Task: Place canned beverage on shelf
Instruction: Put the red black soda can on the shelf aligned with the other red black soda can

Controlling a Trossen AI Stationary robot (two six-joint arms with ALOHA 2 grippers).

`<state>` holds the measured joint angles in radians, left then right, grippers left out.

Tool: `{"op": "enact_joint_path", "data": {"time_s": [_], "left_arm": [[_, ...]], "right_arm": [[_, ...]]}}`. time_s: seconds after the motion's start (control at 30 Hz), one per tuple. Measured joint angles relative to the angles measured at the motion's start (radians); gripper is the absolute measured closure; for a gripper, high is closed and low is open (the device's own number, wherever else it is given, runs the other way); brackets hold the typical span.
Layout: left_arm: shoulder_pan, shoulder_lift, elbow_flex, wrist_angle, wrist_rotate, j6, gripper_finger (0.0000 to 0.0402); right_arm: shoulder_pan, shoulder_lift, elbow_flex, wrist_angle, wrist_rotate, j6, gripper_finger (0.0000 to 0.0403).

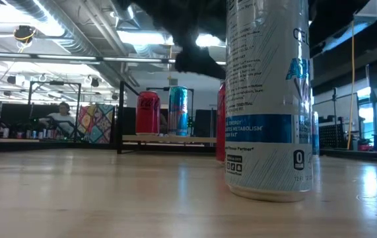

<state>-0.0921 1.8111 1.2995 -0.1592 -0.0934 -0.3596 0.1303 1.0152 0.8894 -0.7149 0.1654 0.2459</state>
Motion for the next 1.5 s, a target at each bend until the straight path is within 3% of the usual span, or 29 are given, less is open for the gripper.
{"op": "enact_joint_path", "data": {"time_s": [0.53, 0.83, 0.97, 1.2, 1.4, 1.5], "left_arm": [[-0.002, 0.133, 0.000, 0.092, -0.021, -0.001, 0.0027], [0.001, 0.112, 0.000, 0.074, -0.046, -0.059, 0.0132], [0.001, 0.052, 0.028, -0.002, -0.047, -0.078, 0.0134], [0.022, -0.159, 0.069, -0.248, -0.078, -0.108, 0.0134], [0.113, -0.316, 0.073, -0.505, -0.229, -0.153, 0.0134], [0.186, -0.326, 0.062, -0.569, -0.236, -0.163, 0.0134]], "right_arm": [[0.000, -0.023, 0.000, -0.046, 0.025, 0.038, 0.0061], [0.000, -0.023, 0.000, -0.045, 0.026, 0.033, 0.0061], [0.000, -0.023, 0.000, -0.044, 0.027, 0.011, 0.0061], [0.000, -0.023, 0.000, -0.034, 0.063, 0.009, 0.0061], [0.000, -0.022, 0.000, -0.008, 0.064, 0.004, 0.0061], [0.000, -0.022, 0.000, 0.019, 0.077, -0.021, 0.0061]]}}
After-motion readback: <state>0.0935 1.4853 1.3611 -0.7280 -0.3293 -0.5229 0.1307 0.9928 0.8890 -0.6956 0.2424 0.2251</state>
